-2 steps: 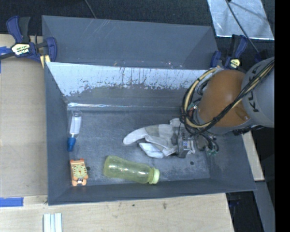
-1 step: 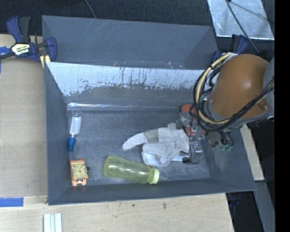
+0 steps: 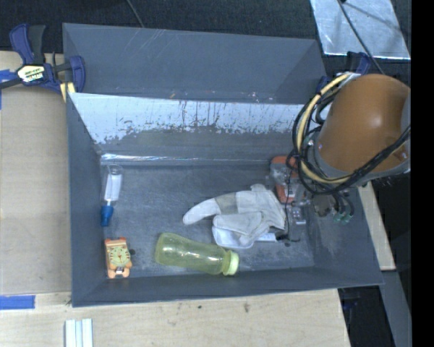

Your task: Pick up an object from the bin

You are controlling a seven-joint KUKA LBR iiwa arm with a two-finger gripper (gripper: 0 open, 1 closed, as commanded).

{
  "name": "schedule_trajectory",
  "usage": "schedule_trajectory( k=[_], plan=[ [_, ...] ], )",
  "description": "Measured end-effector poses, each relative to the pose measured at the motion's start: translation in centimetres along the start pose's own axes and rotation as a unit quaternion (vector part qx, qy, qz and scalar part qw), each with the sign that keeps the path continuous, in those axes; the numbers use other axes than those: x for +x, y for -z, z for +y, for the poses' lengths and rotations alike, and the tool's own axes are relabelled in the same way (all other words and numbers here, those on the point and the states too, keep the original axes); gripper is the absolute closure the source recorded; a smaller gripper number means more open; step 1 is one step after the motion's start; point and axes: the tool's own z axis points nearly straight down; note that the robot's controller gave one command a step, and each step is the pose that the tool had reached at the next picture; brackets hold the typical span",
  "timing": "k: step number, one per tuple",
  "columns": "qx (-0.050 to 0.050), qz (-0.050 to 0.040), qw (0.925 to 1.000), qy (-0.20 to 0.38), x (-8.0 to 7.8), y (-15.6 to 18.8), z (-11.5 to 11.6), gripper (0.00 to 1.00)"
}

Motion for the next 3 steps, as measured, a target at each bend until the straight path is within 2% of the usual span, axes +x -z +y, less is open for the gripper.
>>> schedule_trajectory(
  k=[1,2,3],
  plan=[
    [0.001,-0.0028,0.9997,0.023,-0.2,-4.9,0.5,0.0],
    [0.0,0.0021,0.9948,0.102,0.2,-9.3,0.8,0.0],
    [0.0,0.0019,0.994,0.109,0.2,-10.1,0.9,0.0]
  ],
)
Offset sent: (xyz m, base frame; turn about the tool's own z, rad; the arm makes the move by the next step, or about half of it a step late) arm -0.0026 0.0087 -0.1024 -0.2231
